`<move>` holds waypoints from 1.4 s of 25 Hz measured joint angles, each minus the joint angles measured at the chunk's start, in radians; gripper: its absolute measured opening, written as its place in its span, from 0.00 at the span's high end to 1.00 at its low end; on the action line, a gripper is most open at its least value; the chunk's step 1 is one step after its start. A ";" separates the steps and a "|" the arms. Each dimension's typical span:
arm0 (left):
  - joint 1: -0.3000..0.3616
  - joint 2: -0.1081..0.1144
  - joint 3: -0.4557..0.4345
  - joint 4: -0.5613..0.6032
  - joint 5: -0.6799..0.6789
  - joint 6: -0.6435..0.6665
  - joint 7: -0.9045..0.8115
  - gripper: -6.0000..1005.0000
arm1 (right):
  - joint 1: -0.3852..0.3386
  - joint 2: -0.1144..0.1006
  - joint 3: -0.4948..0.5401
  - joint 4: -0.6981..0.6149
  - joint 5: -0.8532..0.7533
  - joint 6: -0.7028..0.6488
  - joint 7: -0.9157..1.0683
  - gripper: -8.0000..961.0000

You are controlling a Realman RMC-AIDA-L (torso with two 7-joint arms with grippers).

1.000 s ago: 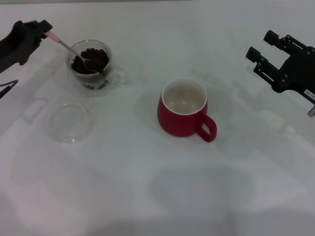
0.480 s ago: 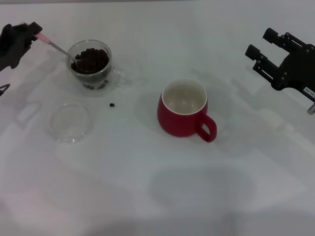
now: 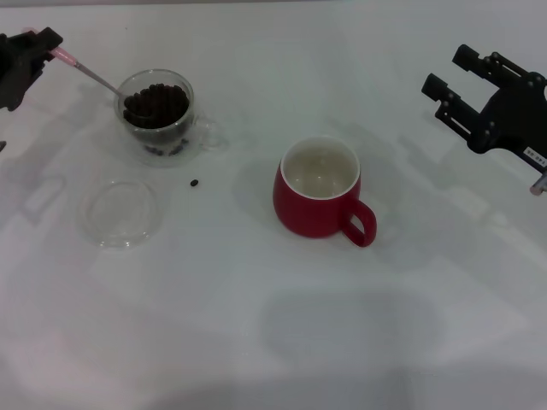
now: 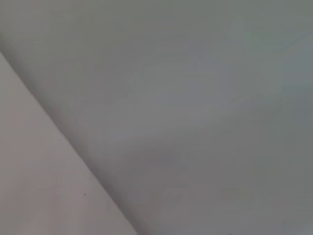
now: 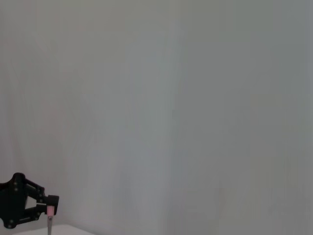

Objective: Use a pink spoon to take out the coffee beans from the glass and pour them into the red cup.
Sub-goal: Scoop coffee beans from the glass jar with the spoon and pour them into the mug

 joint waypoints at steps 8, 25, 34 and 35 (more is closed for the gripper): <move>-0.019 0.002 0.013 0.000 0.010 0.071 0.001 0.87 | 0.004 0.001 0.000 -0.001 0.000 0.000 0.000 0.38; -0.135 -0.017 0.161 -0.011 0.022 0.138 -0.042 0.87 | 0.014 0.001 0.000 -0.001 0.001 -0.006 -0.008 0.38; -0.205 -0.037 0.232 -0.009 0.039 0.136 -0.042 0.87 | 0.005 0.001 0.000 -0.001 0.004 -0.008 -0.010 0.38; -0.205 -0.037 0.232 -0.009 0.039 0.136 -0.042 0.87 | 0.005 0.001 0.000 -0.001 0.004 -0.008 -0.011 0.38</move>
